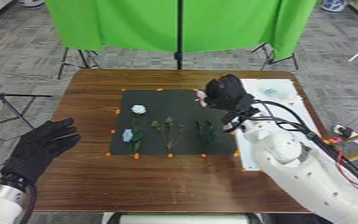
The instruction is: Arrange flowers
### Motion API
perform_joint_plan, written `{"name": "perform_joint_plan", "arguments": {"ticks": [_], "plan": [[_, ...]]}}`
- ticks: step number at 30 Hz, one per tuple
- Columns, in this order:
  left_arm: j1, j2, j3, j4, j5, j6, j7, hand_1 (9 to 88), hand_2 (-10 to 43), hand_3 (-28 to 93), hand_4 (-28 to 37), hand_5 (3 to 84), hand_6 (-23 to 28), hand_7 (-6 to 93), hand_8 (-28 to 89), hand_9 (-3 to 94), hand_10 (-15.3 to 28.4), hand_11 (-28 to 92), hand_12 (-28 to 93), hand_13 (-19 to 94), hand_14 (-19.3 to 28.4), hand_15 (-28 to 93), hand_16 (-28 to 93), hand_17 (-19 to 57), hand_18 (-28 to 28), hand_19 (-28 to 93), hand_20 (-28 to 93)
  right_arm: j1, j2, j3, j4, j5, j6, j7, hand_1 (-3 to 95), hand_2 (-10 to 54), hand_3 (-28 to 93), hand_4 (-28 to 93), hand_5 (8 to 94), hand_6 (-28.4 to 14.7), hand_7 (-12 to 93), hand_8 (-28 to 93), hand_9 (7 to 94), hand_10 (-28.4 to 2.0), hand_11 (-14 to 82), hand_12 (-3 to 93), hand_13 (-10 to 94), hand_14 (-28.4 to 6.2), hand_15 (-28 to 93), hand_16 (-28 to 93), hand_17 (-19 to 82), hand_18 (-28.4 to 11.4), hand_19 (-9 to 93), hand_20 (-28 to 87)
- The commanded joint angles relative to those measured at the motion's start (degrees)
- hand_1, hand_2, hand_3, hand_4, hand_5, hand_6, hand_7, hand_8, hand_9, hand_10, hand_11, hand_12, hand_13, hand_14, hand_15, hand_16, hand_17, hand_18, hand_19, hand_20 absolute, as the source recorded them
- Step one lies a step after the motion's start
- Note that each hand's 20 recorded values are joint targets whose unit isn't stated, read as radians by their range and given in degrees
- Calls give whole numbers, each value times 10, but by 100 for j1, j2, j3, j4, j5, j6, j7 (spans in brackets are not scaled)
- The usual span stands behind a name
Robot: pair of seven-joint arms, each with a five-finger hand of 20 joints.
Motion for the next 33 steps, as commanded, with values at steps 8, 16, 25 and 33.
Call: {"name": "perform_joint_plan", "arguments": {"ticks": [8, 16, 25, 33], "plan": [[-41, 19, 158, 53, 18, 17, -71, 266, 62, 727, -283, 414, 69, 246, -117, 346, 156, 339, 143, 272, 185, 510, -74, -63, 238, 627, -35, 1500, -1413, -1570, 1329, -638, -256, -288, 467, -73, 828, -283, 737, 6, 444, -126, 878, -46, 336, 366, 845, -17, 544, 283, 337, -143, 747, 357], [-53, 9, 167, 62, 26, -8, -71, 265, 61, 728, -283, 414, 69, 245, -117, 346, 157, 339, 144, 272, 184, 510, -74, -63, 238, 627, -34, 1677, -1487, -2016, 1585, -970, -207, -15, 466, -72, 827, -283, 737, 7, 444, -129, 876, -48, 338, 367, 842, -16, 546, 283, 336, -142, 747, 357], [-96, 41, 195, 88, 18, -18, -72, 267, 62, 726, -283, 414, 70, 245, -116, 346, 156, 339, 144, 272, 184, 508, -74, -63, 238, 627, -34, 1817, -1633, -2186, 1931, -1190, -58, 156, 465, -71, 823, -283, 732, 9, 447, -132, 870, -48, 336, 370, 836, -16, 547, 285, 332, -142, 746, 359], [-93, 40, 188, 91, 20, -7, -76, 265, 62, 727, -283, 414, 70, 246, -117, 346, 157, 341, 144, 272, 184, 509, -74, -63, 237, 626, -35, 1845, -1690, -2179, 2098, -1290, -20, 147, 467, -68, 818, -283, 723, 11, 452, -137, 862, -46, 331, 377, 828, -16, 548, 285, 330, -141, 745, 360]]}}
